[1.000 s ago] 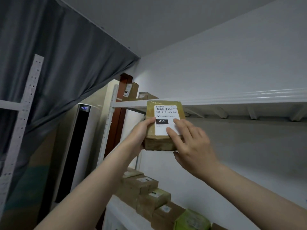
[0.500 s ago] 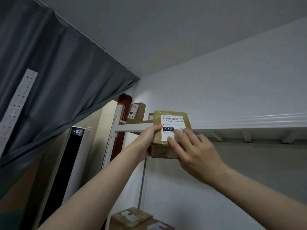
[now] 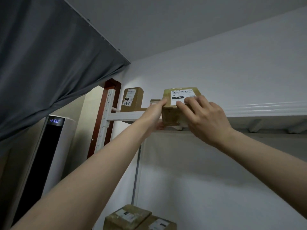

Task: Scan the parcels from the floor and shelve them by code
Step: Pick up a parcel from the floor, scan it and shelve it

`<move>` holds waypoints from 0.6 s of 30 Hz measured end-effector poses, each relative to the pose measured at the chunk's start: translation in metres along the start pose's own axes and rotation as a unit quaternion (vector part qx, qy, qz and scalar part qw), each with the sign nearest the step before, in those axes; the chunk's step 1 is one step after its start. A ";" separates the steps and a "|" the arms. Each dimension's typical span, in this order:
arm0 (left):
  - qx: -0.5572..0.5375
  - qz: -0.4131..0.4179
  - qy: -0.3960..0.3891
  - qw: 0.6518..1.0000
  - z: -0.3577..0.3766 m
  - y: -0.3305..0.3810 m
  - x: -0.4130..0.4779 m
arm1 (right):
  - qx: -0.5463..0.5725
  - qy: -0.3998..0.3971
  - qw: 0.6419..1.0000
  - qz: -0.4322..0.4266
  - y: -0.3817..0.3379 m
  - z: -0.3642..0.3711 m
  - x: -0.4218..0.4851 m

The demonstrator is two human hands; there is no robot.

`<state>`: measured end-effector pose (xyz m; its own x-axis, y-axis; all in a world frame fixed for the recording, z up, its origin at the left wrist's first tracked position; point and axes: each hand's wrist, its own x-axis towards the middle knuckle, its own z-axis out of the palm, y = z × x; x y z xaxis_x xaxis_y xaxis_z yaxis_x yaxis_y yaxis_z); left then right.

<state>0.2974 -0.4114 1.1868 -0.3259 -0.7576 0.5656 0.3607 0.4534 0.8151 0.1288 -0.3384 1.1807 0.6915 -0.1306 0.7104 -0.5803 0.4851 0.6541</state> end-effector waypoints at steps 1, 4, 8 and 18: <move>0.019 0.016 0.010 1.000 0.000 -0.003 0.011 | -0.004 -0.010 1.000 0.008 0.000 0.009 0.002; 0.083 0.066 0.046 0.993 0.002 -0.013 0.048 | -0.019 -0.024 0.999 0.034 -0.001 0.037 0.010; 0.098 0.110 0.084 0.985 0.007 -0.016 0.096 | -0.021 -0.033 0.997 0.065 0.001 0.076 0.027; 0.094 0.143 0.075 0.982 0.021 -0.038 0.195 | -0.023 -0.143 0.977 0.154 0.024 0.159 0.045</move>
<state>0.2017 -0.5661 1.2684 -0.0972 -0.6409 0.7615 0.2466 0.7257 0.6423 0.0775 -0.4700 1.2692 0.3355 -0.2057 0.9193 -0.7175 0.5765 0.3909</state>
